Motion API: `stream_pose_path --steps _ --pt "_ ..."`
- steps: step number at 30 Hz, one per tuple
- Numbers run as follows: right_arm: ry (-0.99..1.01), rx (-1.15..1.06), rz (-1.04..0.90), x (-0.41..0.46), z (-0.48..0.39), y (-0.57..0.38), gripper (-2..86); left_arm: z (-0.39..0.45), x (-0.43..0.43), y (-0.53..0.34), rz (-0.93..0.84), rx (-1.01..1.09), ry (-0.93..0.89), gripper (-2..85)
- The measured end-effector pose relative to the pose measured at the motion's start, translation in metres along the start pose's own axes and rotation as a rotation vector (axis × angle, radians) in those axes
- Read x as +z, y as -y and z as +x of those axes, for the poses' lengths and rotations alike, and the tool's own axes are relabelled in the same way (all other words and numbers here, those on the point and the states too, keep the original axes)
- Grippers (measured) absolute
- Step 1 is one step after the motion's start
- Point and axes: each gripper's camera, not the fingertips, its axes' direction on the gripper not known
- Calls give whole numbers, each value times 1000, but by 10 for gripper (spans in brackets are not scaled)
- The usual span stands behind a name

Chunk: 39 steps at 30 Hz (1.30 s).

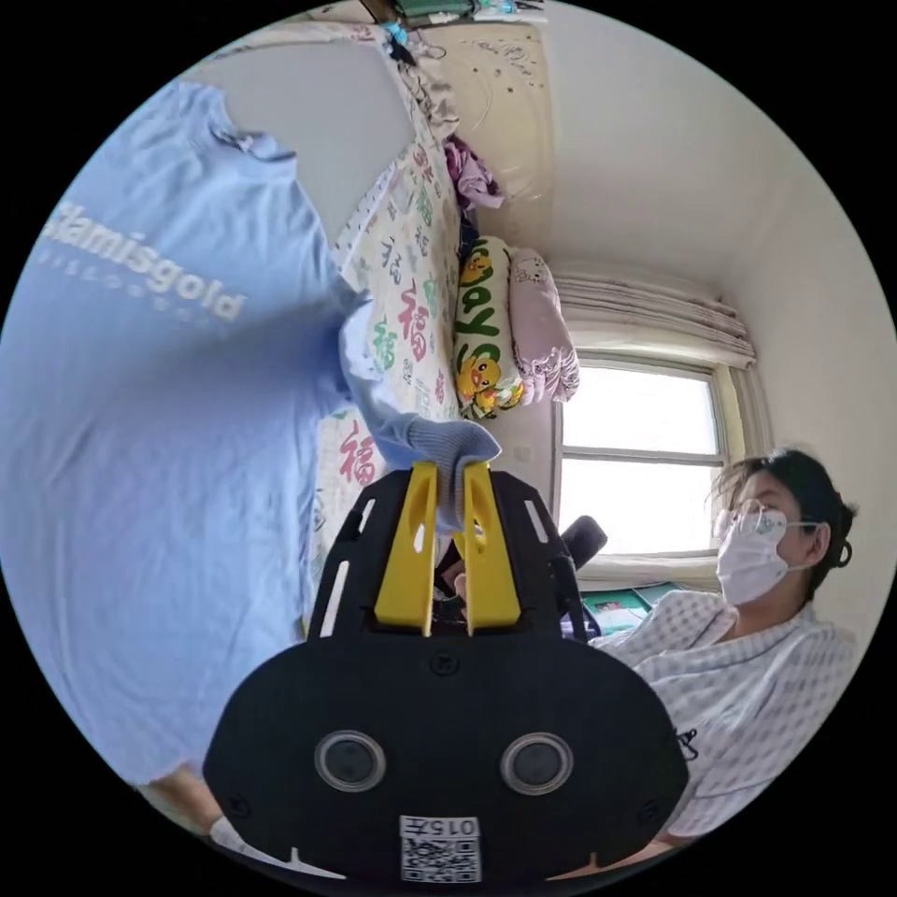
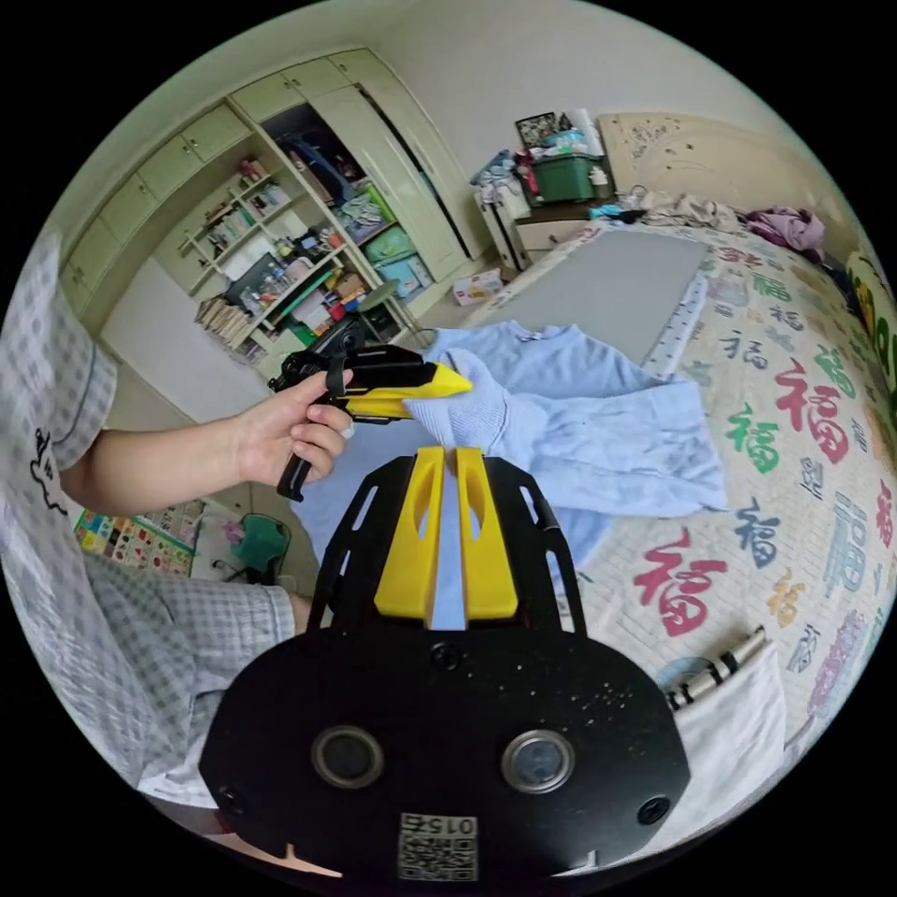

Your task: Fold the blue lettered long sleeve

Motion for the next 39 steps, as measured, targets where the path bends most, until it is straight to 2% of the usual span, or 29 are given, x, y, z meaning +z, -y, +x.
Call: stream_pose_path --steps 5,9,13,15,18,21,26,30,35,39 --pt "119 43 -54 58 -54 11 -2 -28 -103 -51 38 -78 266 44" --pt "147 162 -116 96 -66 2 -2 -62 -136 -72 37 -163 355 46" --pt "119 358 -128 104 -39 -25 6 -92 -148 -85 26 -260 290 58" --pt "99 471 -93 96 -17 -42 15 -93 -155 -89 18 -287 346 61" --pt "112 689 5 79 27 -80 41 -81 -178 -89 109 -308 464 61" --pt "166 913 79 76 71 -124 57 -62 -178 -59 150 -228 505 63" --pt "302 1147 263 96 120 -176 84 -36 -86 66 61 -9 414 77" --pt "491 1382 352 134 150 -217 109 -15 6 152 -32 100 438 83" --pt "589 1422 255 163 155 -226 101 -1 127 234 -180 178 558 96" --pt "676 1412 265 175 147 -227 101 -7 175 258 -258 166 646 96"
